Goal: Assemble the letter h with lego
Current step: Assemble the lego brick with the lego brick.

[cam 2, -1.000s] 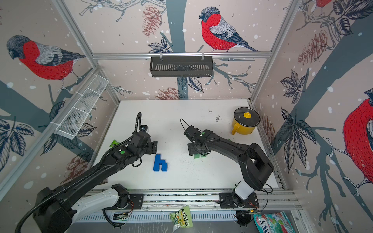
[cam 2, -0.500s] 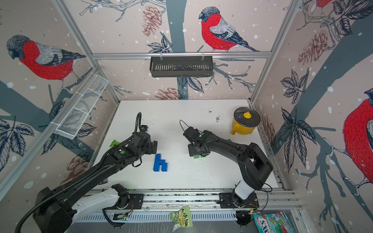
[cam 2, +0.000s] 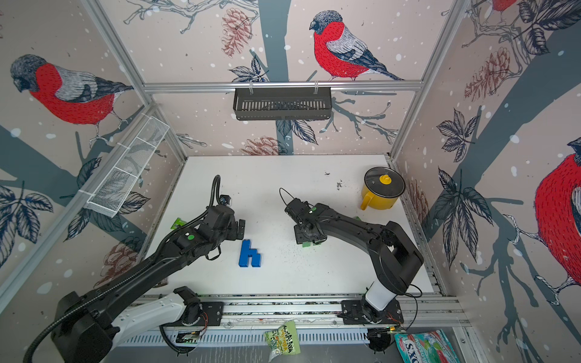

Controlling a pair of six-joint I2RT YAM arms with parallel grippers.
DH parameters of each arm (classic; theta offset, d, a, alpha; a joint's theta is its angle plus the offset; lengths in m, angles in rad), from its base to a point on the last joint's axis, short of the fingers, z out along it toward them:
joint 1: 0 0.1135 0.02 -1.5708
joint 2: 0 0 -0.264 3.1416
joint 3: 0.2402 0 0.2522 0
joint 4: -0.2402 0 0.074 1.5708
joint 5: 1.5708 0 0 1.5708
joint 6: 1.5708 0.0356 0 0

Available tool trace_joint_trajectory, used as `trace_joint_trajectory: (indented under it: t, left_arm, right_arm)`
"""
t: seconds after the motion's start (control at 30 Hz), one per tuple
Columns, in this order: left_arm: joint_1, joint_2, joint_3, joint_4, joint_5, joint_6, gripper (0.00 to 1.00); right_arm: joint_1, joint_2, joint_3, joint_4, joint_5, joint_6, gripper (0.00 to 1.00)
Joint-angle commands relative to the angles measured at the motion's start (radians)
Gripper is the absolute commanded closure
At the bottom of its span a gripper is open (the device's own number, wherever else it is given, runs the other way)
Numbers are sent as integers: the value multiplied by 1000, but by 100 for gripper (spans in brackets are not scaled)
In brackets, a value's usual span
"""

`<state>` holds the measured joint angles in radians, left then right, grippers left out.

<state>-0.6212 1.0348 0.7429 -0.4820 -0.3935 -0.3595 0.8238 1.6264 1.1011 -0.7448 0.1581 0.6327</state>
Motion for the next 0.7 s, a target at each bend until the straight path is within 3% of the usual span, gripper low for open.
trace_joint_trajectory:
  t: [0.0,0.33,0.67]
  left_arm:
    - [0,-4,6,-6,-7,4,2]
    - [0,-2,7,-6,-7,5,2]
    - [0,-5,8,-6,-7,4,2]
  right_arm:
    - [1,-7,6,-25,16,21,37]
    - [-23,-32,-3,-4,-40,13,54]
    - [-30,-13,3,-1,-75,-13,59]
